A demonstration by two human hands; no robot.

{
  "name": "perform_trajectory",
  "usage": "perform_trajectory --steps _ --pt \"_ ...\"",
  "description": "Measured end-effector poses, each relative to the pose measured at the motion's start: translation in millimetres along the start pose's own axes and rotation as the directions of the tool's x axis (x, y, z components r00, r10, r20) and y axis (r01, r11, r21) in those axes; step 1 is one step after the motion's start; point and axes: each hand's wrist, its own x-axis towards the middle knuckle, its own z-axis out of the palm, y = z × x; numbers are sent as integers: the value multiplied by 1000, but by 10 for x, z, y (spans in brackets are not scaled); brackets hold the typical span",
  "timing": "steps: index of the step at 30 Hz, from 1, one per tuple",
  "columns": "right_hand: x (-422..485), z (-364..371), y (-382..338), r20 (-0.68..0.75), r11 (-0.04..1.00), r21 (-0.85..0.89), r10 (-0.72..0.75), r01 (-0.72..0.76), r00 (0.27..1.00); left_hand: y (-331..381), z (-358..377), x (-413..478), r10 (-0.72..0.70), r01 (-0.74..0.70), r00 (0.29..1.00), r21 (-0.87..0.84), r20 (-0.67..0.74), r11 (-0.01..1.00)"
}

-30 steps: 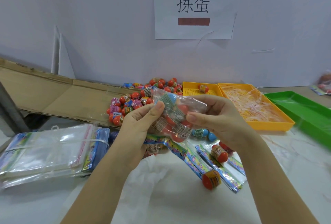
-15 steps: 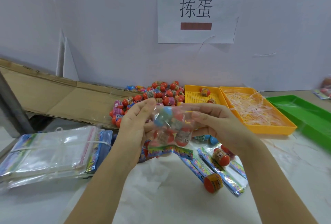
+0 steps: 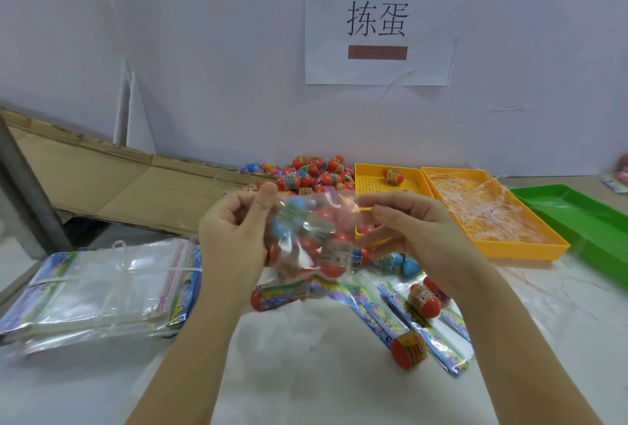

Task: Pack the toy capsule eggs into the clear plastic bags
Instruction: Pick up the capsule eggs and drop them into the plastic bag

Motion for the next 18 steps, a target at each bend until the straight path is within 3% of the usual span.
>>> perform_trajectory --steps 2,5,8,11,16,18 --pt "8 -48 -12 -45 998 64 -1 4 999 17 -60 58 61 -61 996 -4 -61 998" --pt "48 -68 -18 -53 992 107 66 -60 996 -15 -60 61 121 -119 992 46 -44 992" --pt "55 41 22 74 976 30 212 -215 974 -57 28 -51 155 -159 987 139 36 978" --pt "-6 129 47 188 984 -98 167 -151 968 -73 74 -106 191 -207 976 182 104 961" --pt "-25 48 -7 186 991 -67 126 -115 975 -36 56 -99 153 -175 974 129 166 976" --pt "-32 10 -9 184 989 -105 118 -100 976 -14 33 -74 123 -133 984 74 125 988"
